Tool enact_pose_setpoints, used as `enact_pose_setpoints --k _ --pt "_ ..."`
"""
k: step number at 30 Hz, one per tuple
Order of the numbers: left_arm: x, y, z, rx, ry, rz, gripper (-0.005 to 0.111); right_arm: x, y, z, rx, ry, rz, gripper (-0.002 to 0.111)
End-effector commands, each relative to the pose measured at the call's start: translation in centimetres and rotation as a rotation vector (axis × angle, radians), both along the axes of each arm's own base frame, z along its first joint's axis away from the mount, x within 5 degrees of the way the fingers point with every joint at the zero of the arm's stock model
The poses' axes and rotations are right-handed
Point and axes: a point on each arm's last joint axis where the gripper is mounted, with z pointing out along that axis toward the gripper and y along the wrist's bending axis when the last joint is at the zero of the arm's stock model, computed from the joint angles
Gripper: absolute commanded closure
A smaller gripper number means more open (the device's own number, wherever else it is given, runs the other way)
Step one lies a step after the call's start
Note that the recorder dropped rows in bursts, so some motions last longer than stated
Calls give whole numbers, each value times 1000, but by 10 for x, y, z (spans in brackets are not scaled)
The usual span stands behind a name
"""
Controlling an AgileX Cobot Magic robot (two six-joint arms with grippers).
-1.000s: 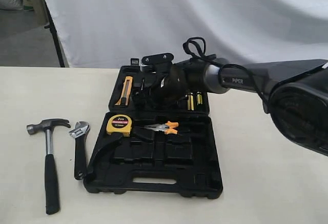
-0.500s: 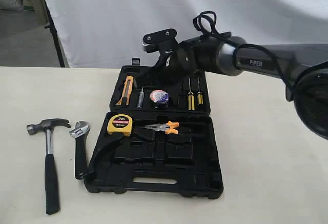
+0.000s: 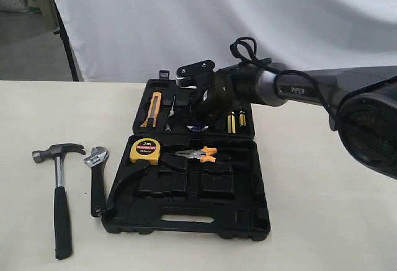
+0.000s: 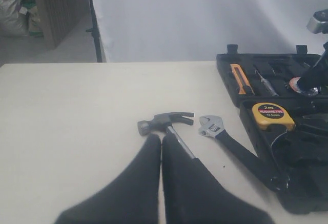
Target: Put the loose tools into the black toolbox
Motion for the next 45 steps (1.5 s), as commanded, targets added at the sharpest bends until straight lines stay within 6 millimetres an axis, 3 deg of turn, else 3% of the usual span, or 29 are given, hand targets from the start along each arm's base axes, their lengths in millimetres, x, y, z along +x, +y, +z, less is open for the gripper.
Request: enact_pose_setpoints --k 1,8,19,22,25,32,35,39,45 --pt "0 0 0 -8 -3 -6 106 4 -7 19 9 -30 -12 106" --pt "0 0 0 -8 -3 -6 106 6 -5 27 55 -74 -16 106" --pt "0 0 0 -8 -3 -6 106 15 -7 -23 39 -52 -26 106" --pt "0 0 0 -8 -3 -6 106 15 -8 -29 27 -35 -29 106" --pt "0 0 0 -8 -3 -6 106 15 -8 -19 34 -45 -29 106" --pt "0 0 0 -8 -3 -6 106 12 -10 34 75 -103 -30 106" --pt "0 0 0 -8 -3 -6 106 9 -12 48 73 -108 -26 106" --pt "0 0 0 -8 -3 -6 106 8 -13 46 57 -87 -27 106" --pt "0 0 0 -8 -3 -6 106 10 -12 16 26 -43 -27 106"
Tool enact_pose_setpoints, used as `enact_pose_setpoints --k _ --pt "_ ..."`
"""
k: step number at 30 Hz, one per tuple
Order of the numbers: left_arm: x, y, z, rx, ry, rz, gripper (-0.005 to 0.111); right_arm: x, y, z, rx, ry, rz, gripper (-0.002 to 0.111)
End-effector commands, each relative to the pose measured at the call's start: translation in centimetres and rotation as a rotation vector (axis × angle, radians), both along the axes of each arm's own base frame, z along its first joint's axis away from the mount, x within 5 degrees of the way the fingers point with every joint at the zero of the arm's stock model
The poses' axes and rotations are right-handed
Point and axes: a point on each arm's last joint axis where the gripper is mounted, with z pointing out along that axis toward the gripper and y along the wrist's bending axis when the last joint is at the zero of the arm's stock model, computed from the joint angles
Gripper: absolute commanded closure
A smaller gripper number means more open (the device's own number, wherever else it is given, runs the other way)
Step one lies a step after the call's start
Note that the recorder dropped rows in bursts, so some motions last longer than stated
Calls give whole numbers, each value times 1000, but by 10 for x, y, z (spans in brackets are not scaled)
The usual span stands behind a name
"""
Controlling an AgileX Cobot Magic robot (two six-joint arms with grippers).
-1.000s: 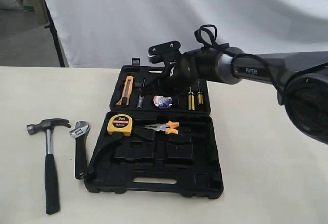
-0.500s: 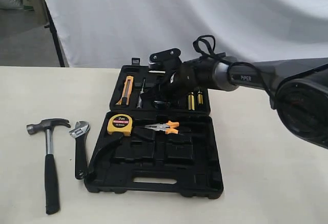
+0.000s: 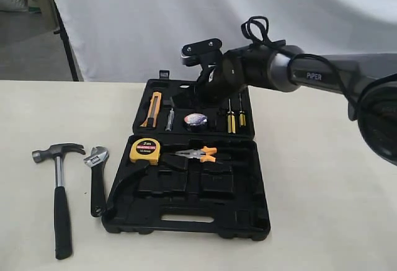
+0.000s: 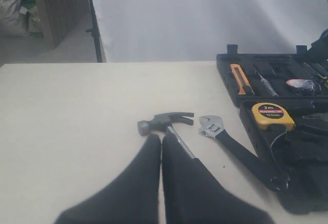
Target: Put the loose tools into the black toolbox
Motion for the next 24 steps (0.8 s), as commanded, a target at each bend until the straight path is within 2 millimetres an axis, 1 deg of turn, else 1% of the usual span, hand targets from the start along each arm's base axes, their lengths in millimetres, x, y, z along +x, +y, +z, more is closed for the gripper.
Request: enact_pose_setpoints --k 1,5,8,13,14,15,16,18,20,21,24 --pt "0 0 0 -8 -3 -6 106 3 -4 -25 -33 40 -7 106" --pt "0 0 0 -8 -3 -6 106 4 -3 -44 -52 66 -7 106" --pt "0 0 0 -8 -3 -6 106 4 -3 -44 -52 67 -7 106" --pt "0 0 0 -8 -3 -6 106 3 -4 -16 -23 25 -7 106" --pt "0 0 0 -8 -3 -6 106 2 -3 -6 -14 12 -5 106" --pt "0 0 0 -8 -3 -6 106 1 -3 0 -2 6 -10 106" --pt "0 0 0 -8 -3 -6 106 -2 0 5 2 7 -6 106" --pt "0 0 0 -8 -3 -6 106 -10 7 4 -11 32 11 106" --pt "0 0 0 -8 -3 -6 106 -22 19 2 -47 53 60 106" --pt "0 0 0 -8 -3 -6 106 -31 29 1 -56 60 87 106" --pt "0 0 0 -8 -3 -6 106 -47 47 1 -48 69 117 106"
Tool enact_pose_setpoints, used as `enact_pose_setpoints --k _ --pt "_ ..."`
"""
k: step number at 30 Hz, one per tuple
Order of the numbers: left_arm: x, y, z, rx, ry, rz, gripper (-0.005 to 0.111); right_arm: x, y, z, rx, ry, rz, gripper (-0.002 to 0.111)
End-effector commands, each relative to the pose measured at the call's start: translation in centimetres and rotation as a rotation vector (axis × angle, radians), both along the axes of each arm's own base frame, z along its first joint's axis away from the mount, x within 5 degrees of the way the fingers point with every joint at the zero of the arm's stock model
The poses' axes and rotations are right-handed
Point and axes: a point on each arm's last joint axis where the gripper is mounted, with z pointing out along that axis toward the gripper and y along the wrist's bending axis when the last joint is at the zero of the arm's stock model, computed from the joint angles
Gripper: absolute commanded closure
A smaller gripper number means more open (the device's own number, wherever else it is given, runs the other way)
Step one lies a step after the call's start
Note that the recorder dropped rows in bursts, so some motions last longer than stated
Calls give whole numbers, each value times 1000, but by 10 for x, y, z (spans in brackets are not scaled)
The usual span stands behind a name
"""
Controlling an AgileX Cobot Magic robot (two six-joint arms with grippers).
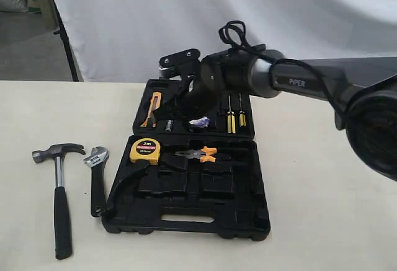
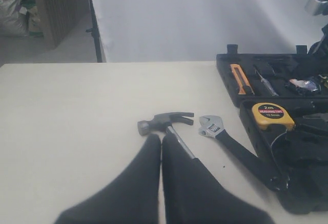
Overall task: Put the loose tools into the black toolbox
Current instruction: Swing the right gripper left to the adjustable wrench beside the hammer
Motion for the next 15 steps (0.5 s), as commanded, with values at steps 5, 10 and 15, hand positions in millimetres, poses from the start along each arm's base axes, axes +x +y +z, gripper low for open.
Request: enact_pose_setpoints --k 5,10,15 --pt "0 0 0 -8 -3 -6 106 -39 39 2 -35 -14 84 80" --pt "0 0 0 -8 -3 -6 106 -62 59 2 -39 -23 134 21" --pt "0 0 0 -8 -3 -6 106 -84 77 3 -58 -57 239 6"
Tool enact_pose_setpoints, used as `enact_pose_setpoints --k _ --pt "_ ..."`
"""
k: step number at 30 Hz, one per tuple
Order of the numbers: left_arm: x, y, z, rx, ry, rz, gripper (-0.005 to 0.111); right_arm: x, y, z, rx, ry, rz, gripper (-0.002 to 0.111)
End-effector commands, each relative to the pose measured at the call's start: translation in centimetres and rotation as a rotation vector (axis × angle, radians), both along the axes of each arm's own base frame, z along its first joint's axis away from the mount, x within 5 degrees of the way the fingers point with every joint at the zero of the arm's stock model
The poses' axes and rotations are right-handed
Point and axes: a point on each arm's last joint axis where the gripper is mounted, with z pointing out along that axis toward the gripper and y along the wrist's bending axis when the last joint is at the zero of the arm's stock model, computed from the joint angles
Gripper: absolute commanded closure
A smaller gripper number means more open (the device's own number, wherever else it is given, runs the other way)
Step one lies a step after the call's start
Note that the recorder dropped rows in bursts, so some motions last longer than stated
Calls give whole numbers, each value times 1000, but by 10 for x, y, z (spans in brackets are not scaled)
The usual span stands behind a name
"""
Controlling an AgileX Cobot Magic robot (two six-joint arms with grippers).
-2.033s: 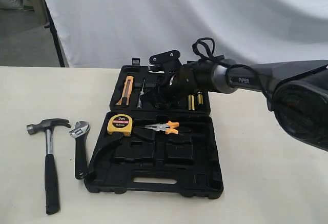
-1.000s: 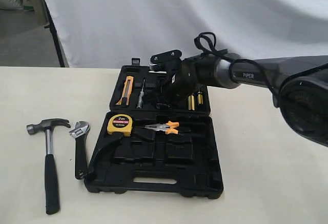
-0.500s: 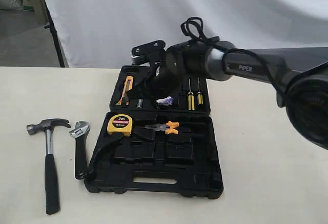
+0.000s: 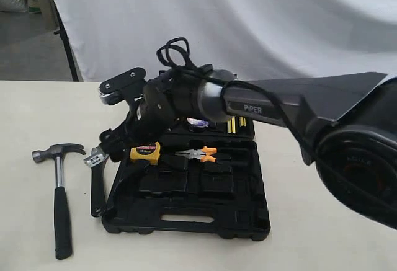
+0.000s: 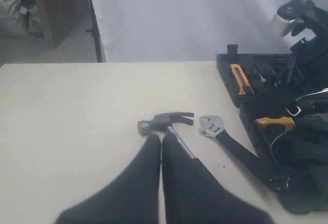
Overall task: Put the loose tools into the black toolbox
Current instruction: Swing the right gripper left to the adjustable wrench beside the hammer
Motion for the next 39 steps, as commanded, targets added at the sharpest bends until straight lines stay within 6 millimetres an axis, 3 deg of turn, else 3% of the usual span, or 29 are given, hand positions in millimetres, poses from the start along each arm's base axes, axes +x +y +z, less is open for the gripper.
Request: enact_pose_setpoints --k 1,11,21,24,30,39 --pt "0 0 0 -8 -3 -6 106 -17 14 4 -15 -44 89 6" --pt "0 0 0 -8 -3 -6 106 -53 43 3 5 -108 237 6" --pt "0 0 0 -8 -3 -6 106 -52 47 -27 -16 -89 245 7" --pt "0 0 0 -8 -3 -6 106 -52 47 -32 -28 -87 251 11" --pt "0 0 0 -8 -3 -6 106 -53 48 -46 -50 -75 260 41" --pt "0 0 0 -8 -3 -6 106 -74 60 -51 -89 -110 370 94"
